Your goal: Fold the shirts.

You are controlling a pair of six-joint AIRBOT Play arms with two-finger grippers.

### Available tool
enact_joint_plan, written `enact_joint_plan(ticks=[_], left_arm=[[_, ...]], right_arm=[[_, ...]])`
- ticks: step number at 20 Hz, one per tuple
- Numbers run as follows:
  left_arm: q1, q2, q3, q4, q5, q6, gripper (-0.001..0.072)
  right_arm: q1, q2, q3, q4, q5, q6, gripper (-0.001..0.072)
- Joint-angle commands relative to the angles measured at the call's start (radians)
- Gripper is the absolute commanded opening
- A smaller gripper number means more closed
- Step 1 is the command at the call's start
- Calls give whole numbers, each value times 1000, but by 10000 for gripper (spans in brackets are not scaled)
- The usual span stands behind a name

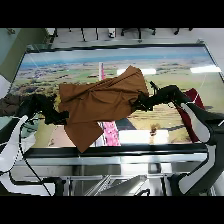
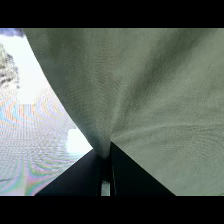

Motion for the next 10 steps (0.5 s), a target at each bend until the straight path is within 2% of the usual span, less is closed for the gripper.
enact_joint_plan(ticks=[1,2,3,4,5,10], left_arm=[[0,1,1,0,-11,-1,19],[0,1,1,0,-13,-1,19],[0,1,1,-1,-15,-1,19],[0,1,1,-1,-15,-1,19],[0,1,1,-1,-15,-1,19],[0,31,2,-40,-35,28,19]], right_arm=[[11,-4,0,2,44,10,215],[16,-4,0,2,72,10,198],[21,-4,0,11,99,9,101],[24,-4,0,19,118,9,83],[26,-4,1,27,137,8,23],[9,27,13,64,180,-8,19]])
